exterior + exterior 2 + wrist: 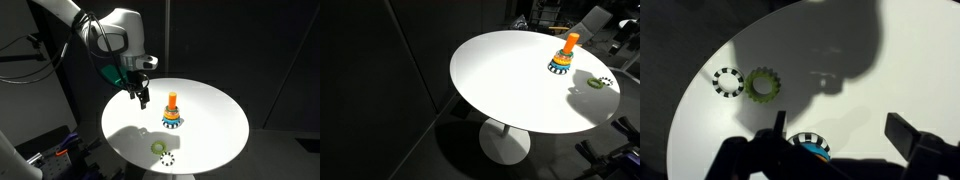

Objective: Pick up the lime green ring from the table and put it on the ring holder

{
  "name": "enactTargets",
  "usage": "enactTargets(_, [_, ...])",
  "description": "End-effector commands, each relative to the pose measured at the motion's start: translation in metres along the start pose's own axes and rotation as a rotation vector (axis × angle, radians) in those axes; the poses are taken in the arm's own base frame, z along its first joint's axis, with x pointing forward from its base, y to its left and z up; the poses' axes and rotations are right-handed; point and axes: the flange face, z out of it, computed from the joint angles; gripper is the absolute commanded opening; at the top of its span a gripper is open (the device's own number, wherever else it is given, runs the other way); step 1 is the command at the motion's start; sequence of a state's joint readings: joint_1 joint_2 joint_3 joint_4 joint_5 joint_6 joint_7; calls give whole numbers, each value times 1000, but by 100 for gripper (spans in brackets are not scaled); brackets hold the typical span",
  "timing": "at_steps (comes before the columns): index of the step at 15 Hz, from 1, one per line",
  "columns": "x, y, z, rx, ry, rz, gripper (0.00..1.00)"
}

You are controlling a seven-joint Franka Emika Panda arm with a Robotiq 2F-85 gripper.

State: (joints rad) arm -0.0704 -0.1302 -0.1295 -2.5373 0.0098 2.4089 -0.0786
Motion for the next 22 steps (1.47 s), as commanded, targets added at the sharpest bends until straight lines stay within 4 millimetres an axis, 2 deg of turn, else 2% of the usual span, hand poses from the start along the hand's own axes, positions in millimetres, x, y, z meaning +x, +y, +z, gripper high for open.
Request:
enactTargets(1, [3, 1, 3, -9, 10, 10, 100])
enactTargets(5, [13, 11, 22, -13, -12, 31, 100])
enactTargets(13, [33, 45, 78, -5, -56, 81, 100])
enactTargets(22, [48, 55, 132, 7, -31, 96, 100])
